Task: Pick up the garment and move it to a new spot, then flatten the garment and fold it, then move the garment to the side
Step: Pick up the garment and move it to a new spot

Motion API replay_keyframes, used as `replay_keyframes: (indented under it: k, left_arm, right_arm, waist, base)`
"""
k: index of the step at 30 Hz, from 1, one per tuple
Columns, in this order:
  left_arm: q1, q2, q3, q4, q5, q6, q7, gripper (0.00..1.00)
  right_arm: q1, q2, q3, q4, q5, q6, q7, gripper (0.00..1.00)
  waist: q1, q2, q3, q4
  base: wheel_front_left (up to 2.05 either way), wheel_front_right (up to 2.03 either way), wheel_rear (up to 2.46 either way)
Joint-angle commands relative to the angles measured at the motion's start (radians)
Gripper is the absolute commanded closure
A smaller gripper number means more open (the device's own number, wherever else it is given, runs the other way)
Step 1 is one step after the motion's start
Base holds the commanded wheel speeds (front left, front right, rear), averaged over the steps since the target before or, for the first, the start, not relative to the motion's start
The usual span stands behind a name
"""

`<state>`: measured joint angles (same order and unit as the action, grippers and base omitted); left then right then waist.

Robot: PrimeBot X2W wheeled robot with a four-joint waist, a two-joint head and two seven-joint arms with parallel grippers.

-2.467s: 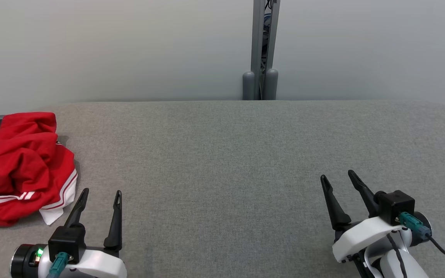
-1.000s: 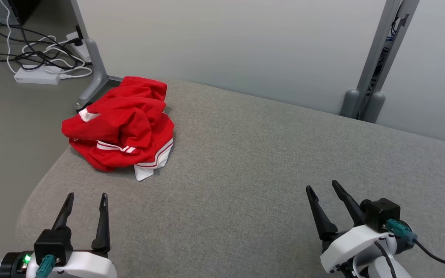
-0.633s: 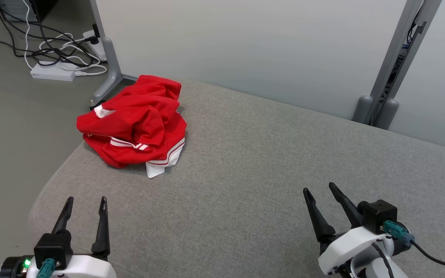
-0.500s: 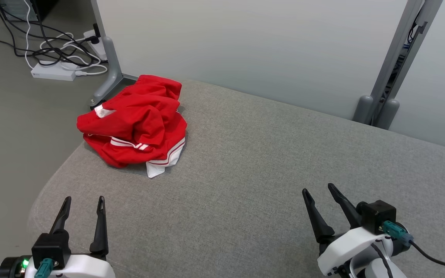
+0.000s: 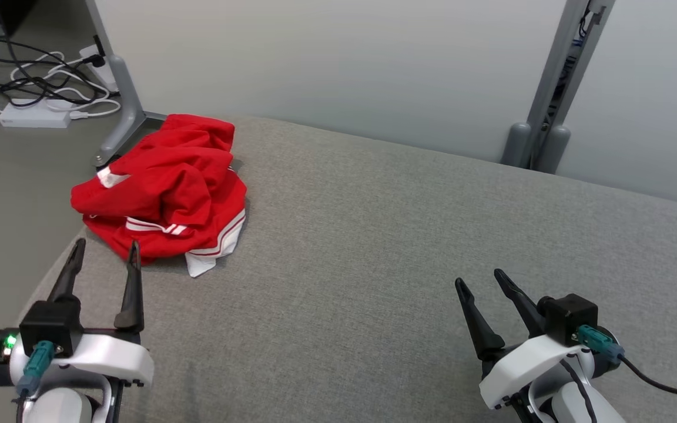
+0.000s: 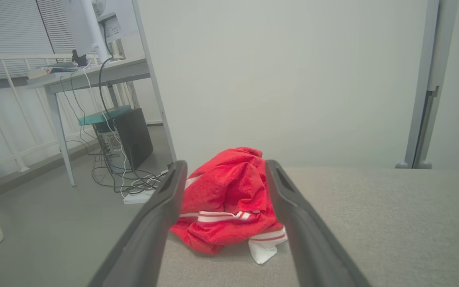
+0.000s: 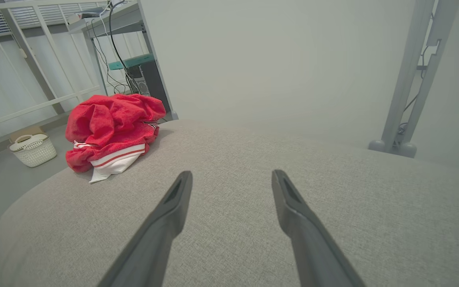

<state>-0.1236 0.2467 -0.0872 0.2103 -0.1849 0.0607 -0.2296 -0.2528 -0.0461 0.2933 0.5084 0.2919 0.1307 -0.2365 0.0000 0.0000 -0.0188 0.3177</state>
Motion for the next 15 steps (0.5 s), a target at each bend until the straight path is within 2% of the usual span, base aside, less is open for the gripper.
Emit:
replay_keyframes:
  k: [1, 15]
  left_arm:
    - [-0.029, 0.009, 0.003, 0.010, -0.002, -0.007, -0.003, 0.00]
    - [-0.233, 0.072, 0.023, 0.166, -0.031, -0.055, 0.003, 0.00]
  right_arm:
    - [-0.011, -0.008, -0.004, 0.000, -0.006, 0.000, 0.001, 0.00]
    - [-0.044, -0.007, -0.009, -0.021, -0.040, 0.000, 0.023, 0.00]
  waist:
    - [0.0000, 0.0000, 0.014, -0.028]
    - [0.0000, 0.0000, 0.081, -0.156]
  base:
    - [0.00, 0.00, 0.00]
    - [0.00, 0.00, 0.00]
